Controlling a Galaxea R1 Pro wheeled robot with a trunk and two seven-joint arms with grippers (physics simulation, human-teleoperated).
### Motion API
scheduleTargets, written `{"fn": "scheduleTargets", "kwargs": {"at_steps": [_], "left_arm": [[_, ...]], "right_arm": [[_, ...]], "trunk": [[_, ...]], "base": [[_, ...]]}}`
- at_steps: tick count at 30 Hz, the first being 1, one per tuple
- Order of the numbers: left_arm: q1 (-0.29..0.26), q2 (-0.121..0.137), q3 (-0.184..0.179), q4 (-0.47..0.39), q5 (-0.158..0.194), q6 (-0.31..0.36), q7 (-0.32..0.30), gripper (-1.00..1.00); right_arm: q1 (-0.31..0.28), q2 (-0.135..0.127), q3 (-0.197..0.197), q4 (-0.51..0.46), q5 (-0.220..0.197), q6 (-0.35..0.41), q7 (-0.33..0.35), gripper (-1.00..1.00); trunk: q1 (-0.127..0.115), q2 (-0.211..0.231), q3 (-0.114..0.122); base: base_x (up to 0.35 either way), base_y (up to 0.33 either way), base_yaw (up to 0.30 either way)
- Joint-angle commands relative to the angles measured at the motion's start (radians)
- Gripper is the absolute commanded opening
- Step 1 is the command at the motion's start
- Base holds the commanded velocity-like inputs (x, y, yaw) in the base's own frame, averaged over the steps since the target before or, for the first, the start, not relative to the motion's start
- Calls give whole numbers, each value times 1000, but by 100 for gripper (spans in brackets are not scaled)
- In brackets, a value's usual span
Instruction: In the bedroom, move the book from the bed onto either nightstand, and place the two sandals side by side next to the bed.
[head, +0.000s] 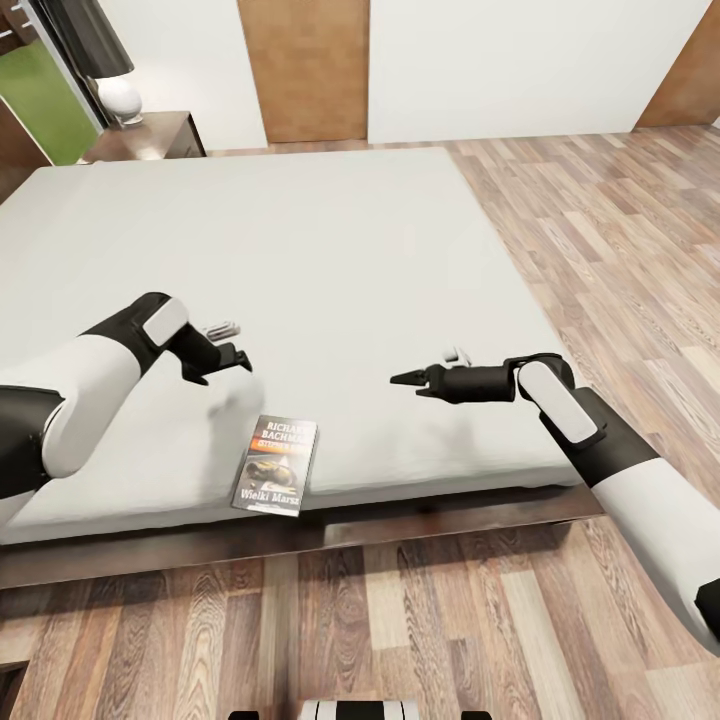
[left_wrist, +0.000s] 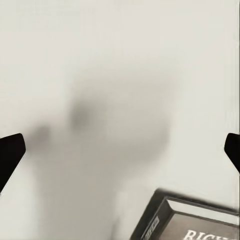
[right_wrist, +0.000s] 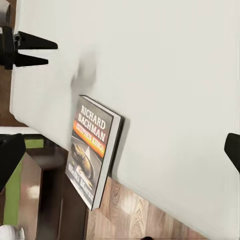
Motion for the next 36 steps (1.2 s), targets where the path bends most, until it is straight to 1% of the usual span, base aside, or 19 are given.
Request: {"fn": "scheduleTargets", "kwargs": {"at_steps": [1,9,12,14,15,17,20,23,24,25,26,30,36], "left_arm": [[-3,1,-4,-2,11,4,6,100],[-15,4,-2,-45,12,3,-5,100],[-15,4,-1,-51,12,2,-6,100],[-15,4,-1,-54,12,2,-6,100],[-16,5,-1,-56,12,2,-6,100],[-16,4,-1,-57,12,2,-5,100],[-16,4,-1,-58,12,1,-5,100],[-16,3,-1,-59,12,1,-5,100],[-16,3,-1,-59,12,1,-5,100],[-16,3,-1,-59,12,1,-5,100],[-16,3,-1,-59,12,1,-5,100],[-16,3,-1,-59,12,1,-4,100],[-16,3,-1,-59,12,1,-3,100]], "right_arm": [[-1,-2,2,0,9,6,10,100],[1,-6,8,1,4,35,11,100],[2,-7,28,1,0,38,12,100],[2,-7,55,1,-8,38,12,100],[2,-8,89,1,-26,39,14,100],[2,-10,126,1,-56,39,15,100],[2,-21,180,2,-130,39,16,100],[2,-32,227,2,-222,38,17,100],[2,-37,253,2,-279,37,16,100],[2,-40,264,2,-303,37,16,100],[2,-44,291,1,-362,35,17,100],[3,-46,304,2,-386,34,17,100],[5,-46,310,2,-400,33,18,100]], "trunk": [[0,0,-1],[0,0,-1],[0,0,-1],[0,0,-1],[0,0,-1],[0,0,-1],[0,0,-1],[0,0,-1],[0,0,-1],[0,0,-1],[0,0,-1],[0,0,-1],[0,0,-1]], "base": [[0,0,0],[0,0,0],[-3,0,0],[-38,0,0],[-110,0,0],[-130,0,0],[-94,0,0],[-48,0,0],[-24,0,0],[-19,0,0],[-8,0,0],[-5,0,0],[-1,0,0]]}}
